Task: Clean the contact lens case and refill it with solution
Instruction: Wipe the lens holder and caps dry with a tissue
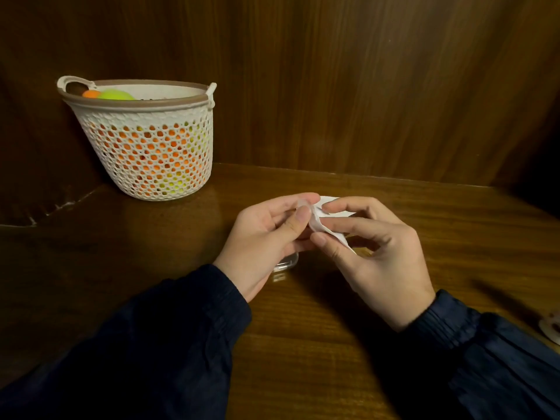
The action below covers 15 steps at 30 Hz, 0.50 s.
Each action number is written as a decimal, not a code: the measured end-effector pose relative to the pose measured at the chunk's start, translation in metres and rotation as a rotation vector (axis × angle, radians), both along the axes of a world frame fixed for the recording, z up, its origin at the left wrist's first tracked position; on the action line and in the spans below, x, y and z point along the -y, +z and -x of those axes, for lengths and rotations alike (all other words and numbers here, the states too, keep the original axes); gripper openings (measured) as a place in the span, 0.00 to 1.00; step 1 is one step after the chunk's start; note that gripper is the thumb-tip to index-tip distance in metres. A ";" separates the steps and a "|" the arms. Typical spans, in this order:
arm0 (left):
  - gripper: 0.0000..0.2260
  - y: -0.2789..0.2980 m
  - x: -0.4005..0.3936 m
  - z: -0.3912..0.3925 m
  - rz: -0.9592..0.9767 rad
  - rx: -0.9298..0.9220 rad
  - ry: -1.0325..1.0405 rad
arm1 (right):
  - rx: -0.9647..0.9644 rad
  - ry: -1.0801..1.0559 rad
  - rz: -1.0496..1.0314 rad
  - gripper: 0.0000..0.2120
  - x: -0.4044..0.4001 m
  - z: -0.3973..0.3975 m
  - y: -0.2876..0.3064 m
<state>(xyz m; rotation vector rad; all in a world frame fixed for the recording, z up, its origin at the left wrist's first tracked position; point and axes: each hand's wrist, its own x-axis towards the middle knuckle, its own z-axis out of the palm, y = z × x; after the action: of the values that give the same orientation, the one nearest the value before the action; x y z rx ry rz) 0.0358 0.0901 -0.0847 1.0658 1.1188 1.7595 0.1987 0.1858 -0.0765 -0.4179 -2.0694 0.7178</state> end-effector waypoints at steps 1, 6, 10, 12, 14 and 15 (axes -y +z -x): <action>0.15 0.000 0.000 0.000 -0.001 -0.001 0.000 | -0.005 0.017 0.013 0.09 0.000 0.000 0.000; 0.14 0.000 0.000 0.000 -0.009 -0.012 0.000 | -0.020 0.053 0.048 0.08 -0.002 -0.001 0.001; 0.16 0.001 0.000 0.001 -0.022 0.011 -0.025 | -0.001 0.059 0.031 0.09 -0.004 -0.003 0.006; 0.16 0.000 0.000 0.001 -0.023 0.014 -0.038 | 0.000 0.047 0.012 0.10 -0.005 -0.003 0.007; 0.16 0.000 -0.001 0.000 -0.019 0.004 -0.044 | 0.000 0.017 -0.028 0.10 -0.005 -0.003 0.006; 0.16 0.000 -0.001 0.001 -0.018 0.000 -0.044 | 0.000 0.001 -0.053 0.10 -0.005 -0.003 0.006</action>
<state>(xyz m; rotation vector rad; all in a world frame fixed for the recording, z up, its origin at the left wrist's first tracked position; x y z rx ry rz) 0.0352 0.0911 -0.0851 1.0928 1.0735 1.7376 0.2016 0.1905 -0.0708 -0.3875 -2.0833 0.6623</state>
